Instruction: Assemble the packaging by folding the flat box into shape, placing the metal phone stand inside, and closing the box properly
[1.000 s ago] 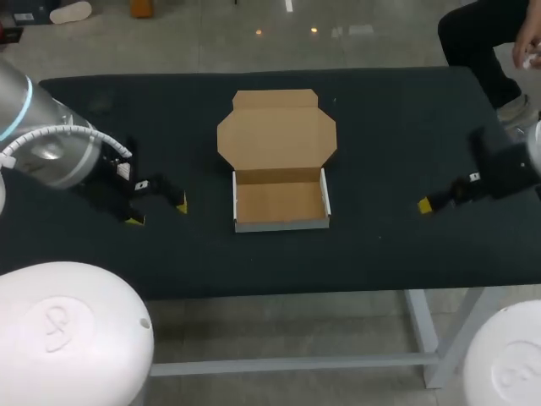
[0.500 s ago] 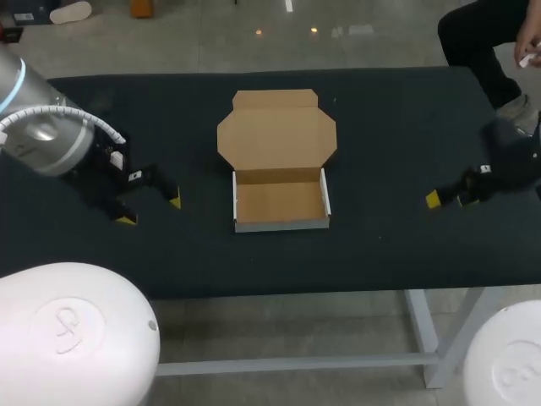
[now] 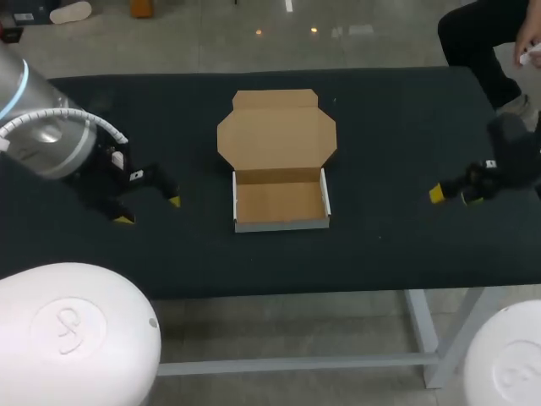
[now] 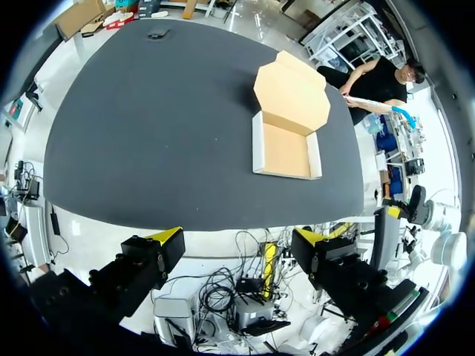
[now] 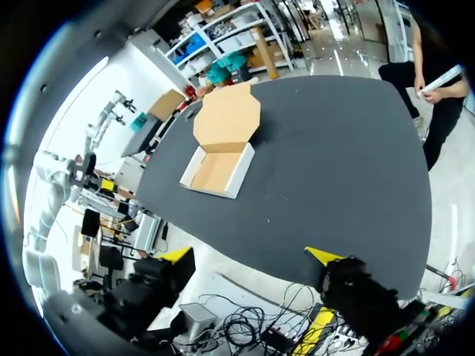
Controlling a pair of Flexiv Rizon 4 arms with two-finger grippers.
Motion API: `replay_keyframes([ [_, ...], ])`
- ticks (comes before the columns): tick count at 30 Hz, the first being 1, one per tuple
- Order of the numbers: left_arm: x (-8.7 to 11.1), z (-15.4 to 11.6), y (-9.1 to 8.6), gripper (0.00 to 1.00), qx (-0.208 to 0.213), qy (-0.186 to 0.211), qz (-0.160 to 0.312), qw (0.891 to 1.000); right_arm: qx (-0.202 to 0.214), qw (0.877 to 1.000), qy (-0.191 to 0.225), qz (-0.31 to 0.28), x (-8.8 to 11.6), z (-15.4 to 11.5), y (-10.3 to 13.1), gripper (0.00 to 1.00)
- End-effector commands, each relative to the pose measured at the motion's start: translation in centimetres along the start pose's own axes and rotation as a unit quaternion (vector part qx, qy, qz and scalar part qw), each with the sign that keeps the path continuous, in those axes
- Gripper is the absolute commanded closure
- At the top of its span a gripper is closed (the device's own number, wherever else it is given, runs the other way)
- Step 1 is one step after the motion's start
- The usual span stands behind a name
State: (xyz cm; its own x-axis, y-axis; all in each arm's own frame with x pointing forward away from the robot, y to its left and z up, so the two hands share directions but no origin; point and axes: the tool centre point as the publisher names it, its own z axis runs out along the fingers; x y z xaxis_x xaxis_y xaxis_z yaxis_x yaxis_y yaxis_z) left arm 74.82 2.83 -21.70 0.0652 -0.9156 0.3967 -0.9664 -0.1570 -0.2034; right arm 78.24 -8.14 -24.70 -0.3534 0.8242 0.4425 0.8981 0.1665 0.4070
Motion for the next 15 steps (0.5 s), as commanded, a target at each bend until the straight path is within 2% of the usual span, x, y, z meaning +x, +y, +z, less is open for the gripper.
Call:
replay_keyframes([
  [1, 0.1, 0.0, -0.1, 0.0, 0.002, -0.008, -0.005, 1.0, 0.024, 0.999, -0.018, 0.012, 0.3, -0.1, 0.5, 0.0],
  [7, -0.3, 0.0, -0.5, 0.0, 0.007, -0.015, -0.013, 1.0, 0.05, 0.998, -0.033, 0.032, 0.3, -0.7, 0.3, 0.0],
  [15, -0.8, 0.0, -1.3, 0.0, 0.008, -0.018, -0.02, 1.0, 0.061, 0.997, -0.035, 0.044, 0.0, -0.6, 0.2, 0.0],
])
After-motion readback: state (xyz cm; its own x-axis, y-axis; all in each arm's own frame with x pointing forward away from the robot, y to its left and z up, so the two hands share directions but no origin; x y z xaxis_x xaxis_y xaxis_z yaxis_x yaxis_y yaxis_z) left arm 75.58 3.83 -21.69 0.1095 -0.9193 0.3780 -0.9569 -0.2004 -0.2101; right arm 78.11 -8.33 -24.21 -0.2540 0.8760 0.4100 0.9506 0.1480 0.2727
